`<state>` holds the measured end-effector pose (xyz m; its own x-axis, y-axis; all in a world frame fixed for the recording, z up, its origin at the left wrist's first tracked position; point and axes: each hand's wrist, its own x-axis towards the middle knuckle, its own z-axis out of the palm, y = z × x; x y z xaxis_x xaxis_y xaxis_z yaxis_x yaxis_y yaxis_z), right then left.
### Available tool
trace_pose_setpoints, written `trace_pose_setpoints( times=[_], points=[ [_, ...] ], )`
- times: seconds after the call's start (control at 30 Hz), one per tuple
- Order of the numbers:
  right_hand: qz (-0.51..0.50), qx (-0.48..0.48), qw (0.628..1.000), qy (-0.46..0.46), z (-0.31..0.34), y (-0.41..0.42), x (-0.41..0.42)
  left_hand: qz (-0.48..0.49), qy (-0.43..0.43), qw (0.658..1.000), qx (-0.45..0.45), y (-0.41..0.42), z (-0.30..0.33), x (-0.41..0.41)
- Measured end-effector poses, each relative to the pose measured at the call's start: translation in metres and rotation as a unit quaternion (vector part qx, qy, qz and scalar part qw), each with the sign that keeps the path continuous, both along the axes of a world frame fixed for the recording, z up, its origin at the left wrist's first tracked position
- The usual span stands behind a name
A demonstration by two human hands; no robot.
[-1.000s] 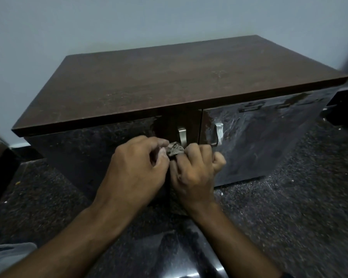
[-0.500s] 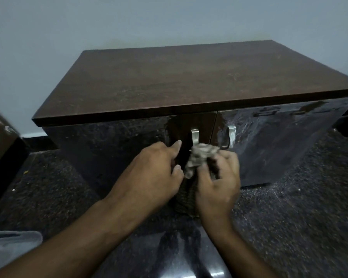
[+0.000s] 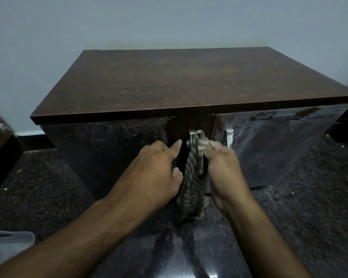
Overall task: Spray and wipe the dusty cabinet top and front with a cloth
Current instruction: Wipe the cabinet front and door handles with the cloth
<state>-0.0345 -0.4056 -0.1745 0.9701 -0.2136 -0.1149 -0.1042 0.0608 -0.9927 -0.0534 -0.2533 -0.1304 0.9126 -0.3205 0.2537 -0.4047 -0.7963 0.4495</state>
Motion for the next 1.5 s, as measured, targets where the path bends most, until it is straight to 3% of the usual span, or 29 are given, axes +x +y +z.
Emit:
trace_pose_setpoints(
  times=[0.23,0.4,0.57,0.73,0.87,1.0,1.13,1.23,1.5],
  points=[
    [-0.026,0.016,1.000,0.005,-0.011,0.007,-0.008,0.007,-0.014,1.000,-0.003,-0.004,-0.003,-0.001],
    [-0.111,-0.032,0.993,-0.020,-0.010,0.013,-0.015,0.010,-0.012,1.000,0.003,-0.003,-0.005,-0.001],
    [-0.154,0.061,0.985,0.035,-0.006,0.015,-0.018,0.010,0.009,1.000,0.003,-0.002,-0.006,-0.002],
    [-0.117,0.233,0.956,0.136,-0.013,0.029,-0.020,0.016,0.018,1.000,0.020,-0.003,-0.007,-0.001],
    [-0.172,0.258,0.946,0.099,-0.009,0.037,-0.012,0.016,0.020,0.999,0.022,-0.001,-0.006,0.000],
    [-0.217,0.197,0.956,0.022,0.002,0.038,-0.025,0.009,0.021,0.999,0.025,0.002,-0.007,0.000],
    [-0.250,-0.051,0.957,-0.138,0.022,0.029,-0.021,0.002,0.002,1.000,0.021,0.000,-0.005,0.001],
    [-0.220,-0.174,0.943,-0.177,0.026,0.024,-0.008,-0.001,-0.012,1.000,0.023,-0.003,-0.003,0.003],
    [-0.201,-0.207,0.944,-0.161,-0.024,0.026,-0.019,-0.006,-0.005,0.997,-0.081,-0.009,0.001,0.004]
  ],
)
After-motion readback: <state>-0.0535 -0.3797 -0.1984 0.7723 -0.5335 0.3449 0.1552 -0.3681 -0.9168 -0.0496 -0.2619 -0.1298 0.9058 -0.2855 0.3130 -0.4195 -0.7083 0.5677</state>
